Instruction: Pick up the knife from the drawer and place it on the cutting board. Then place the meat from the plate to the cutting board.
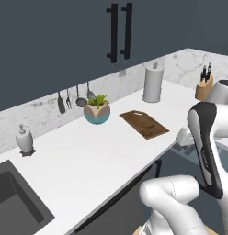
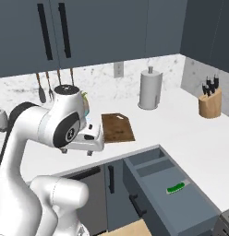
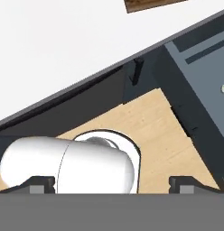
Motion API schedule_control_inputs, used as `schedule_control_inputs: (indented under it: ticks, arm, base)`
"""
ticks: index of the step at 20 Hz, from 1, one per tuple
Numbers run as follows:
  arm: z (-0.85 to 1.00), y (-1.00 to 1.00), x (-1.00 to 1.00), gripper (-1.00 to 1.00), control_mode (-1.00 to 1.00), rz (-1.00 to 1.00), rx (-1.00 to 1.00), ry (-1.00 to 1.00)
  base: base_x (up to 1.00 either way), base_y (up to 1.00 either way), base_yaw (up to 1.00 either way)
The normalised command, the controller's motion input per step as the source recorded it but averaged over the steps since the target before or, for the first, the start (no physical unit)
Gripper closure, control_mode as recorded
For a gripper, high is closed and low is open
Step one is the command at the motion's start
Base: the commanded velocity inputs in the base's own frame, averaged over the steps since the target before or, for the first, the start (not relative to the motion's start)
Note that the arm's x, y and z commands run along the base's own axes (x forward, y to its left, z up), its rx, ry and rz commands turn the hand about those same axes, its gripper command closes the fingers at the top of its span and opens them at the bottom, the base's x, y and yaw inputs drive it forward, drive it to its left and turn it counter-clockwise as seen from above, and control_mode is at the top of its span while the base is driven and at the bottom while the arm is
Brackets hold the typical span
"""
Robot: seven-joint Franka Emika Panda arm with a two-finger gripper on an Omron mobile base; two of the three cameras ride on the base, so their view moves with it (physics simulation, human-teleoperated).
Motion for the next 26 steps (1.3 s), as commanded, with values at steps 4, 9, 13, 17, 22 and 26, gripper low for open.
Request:
schedule_control_inputs:
  ticks: [4, 9, 13, 17, 22, 26]
  arm:
    - [-0.51, -0.83, 0.31, -1.0, -1.0, 0.11, 0.0, 0.0]
    - [-0.54, -0.65, 0.4, -1.0, -1.0, 0.07, -0.03, 0.0]
    - [-0.52, -0.39, 0.39, -1.0, -1.0, 0.01, -0.11, 0.0]
    - [-0.6, -0.15, 0.33, -1.0, -1.0, 0.0, -0.18, -0.07]
    - [-0.42, -0.38, 0.24, -1.0, -1.0, 0.04, -0.04, -0.03]
    - [-0.31, -0.41, 0.49, -1.0, -1.0, 0.05, 0.0, 0.0]
  base:
    - [0.0, 0.0, 0.0]
    - [0.0, 0.0, 0.0]
    - [0.0, 0.0, 0.0]
    - [0.0, 0.0, 0.0]
    - [0.0, 0.0, 0.0]
    - [0.0, 0.0, 0.0]
